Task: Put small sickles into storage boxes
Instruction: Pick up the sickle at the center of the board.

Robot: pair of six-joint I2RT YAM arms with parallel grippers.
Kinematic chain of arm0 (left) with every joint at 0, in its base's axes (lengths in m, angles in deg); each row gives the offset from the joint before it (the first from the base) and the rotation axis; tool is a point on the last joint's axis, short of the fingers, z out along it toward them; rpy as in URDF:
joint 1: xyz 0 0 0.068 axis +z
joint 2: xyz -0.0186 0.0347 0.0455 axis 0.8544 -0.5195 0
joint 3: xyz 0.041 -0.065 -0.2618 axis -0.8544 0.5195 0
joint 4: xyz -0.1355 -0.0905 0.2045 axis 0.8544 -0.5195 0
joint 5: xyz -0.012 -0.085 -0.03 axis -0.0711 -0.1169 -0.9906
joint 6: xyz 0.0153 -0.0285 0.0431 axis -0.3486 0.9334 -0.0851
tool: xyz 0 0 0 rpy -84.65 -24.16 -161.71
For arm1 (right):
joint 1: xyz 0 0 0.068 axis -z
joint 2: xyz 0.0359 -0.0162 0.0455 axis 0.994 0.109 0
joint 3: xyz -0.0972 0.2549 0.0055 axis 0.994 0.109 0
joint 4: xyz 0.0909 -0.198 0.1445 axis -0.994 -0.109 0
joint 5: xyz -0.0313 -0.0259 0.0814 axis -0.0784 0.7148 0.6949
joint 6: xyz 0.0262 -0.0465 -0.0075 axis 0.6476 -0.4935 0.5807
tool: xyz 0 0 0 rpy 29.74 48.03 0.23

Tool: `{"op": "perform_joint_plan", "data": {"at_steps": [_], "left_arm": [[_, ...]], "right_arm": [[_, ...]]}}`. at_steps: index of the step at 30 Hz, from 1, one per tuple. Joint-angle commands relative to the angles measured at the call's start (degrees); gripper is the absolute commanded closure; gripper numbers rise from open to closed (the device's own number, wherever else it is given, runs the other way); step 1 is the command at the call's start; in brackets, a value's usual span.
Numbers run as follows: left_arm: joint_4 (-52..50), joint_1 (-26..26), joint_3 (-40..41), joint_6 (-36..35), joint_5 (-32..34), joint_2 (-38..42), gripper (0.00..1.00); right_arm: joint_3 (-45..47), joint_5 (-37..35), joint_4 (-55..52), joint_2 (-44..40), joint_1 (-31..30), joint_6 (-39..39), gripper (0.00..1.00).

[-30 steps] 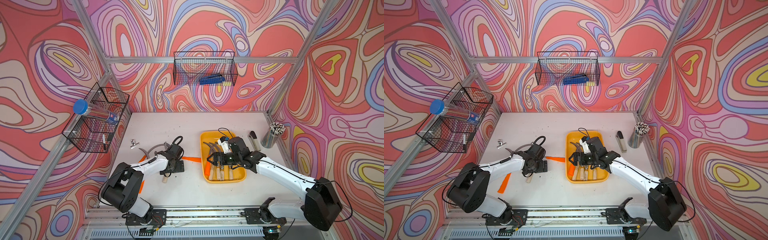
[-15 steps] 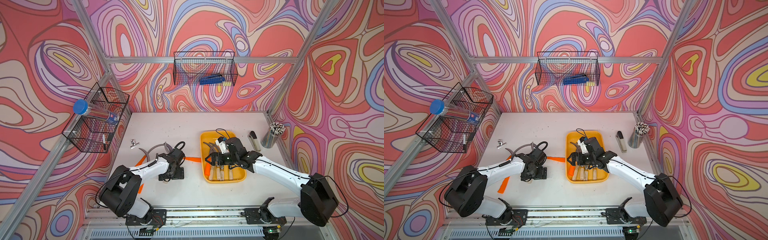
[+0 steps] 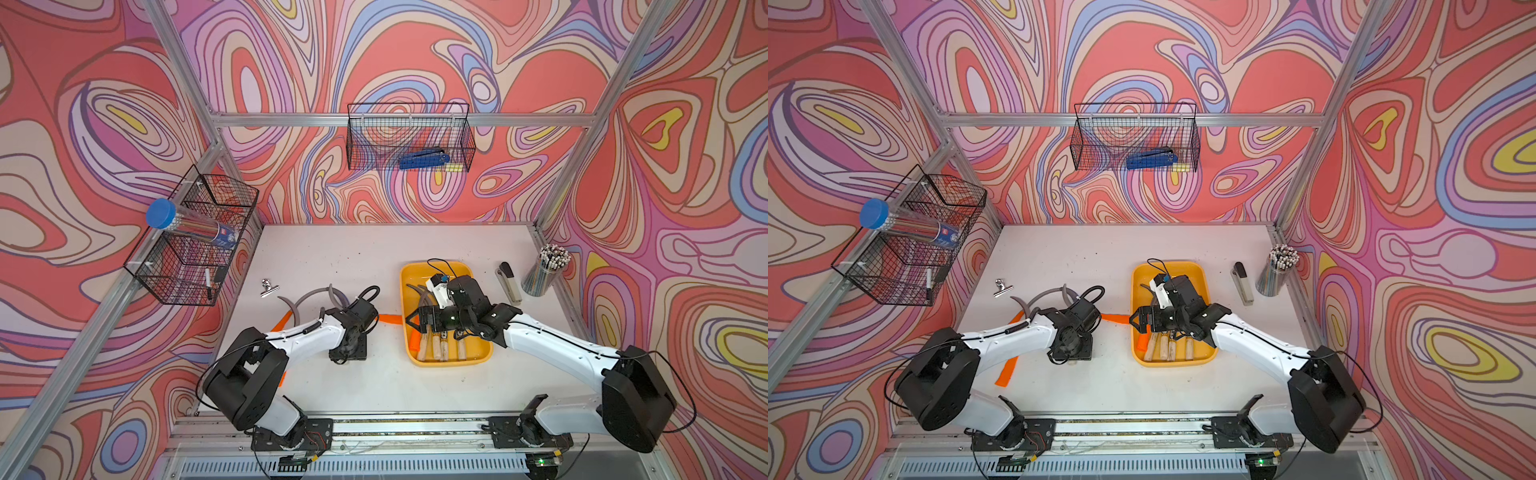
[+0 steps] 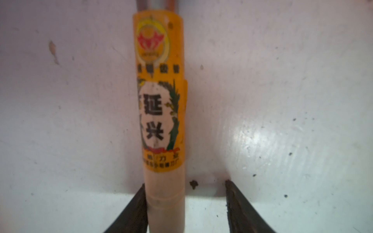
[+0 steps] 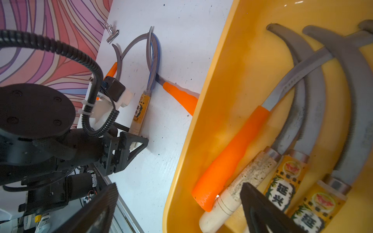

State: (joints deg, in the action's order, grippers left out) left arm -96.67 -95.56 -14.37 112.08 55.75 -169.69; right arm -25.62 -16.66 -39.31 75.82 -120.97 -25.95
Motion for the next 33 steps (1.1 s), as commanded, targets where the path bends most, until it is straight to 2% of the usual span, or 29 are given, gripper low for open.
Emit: {"op": "perform_joint_plan", "data": {"at_steps": [1, 8, 10, 14, 16, 23, 33], "left_arm": [[-1.9, -0.8, 4.1, 1.1, -2.2, -4.1, 0.58], [-1.4, -0.8, 5.3, 1.1, -3.7, -3.4, 0.77], [-0.9, -0.8, 5.4, 0.3, -4.6, -3.1, 0.85], [1.4, -0.8, 6.3, -1.0, -7.3, -1.4, 0.89], [1.7, -0.8, 6.4, -1.4, -7.8, -1.1, 1.00], [-1.5, -1.2, 4.3, -2.2, -6.4, -1.4, 1.00], [-8.8, -2.1, -1.9, -2.9, -3.8, 6.1, 1.00]], "right_arm": [[-0.5, -0.2, 0.9, -0.2, -0.5, 0.1, 0.02], [-1.2, -0.3, 0.6, -0.6, -0.7, 0.2, 0.02], [-1.4, -0.3, 0.5, -0.6, -0.7, 0.1, 0.02], [-1.6, -0.4, 0.5, -0.7, -0.8, 0.1, 0.02], [-1.6, -0.5, 0.3, -0.9, -0.8, 0.2, 0.02], [-1.5, -0.8, 0.2, -1.1, -0.9, 0.2, 0.02], [-1.7, -1.3, 1.2, -0.2, -0.9, 1.4, 0.02]]}}
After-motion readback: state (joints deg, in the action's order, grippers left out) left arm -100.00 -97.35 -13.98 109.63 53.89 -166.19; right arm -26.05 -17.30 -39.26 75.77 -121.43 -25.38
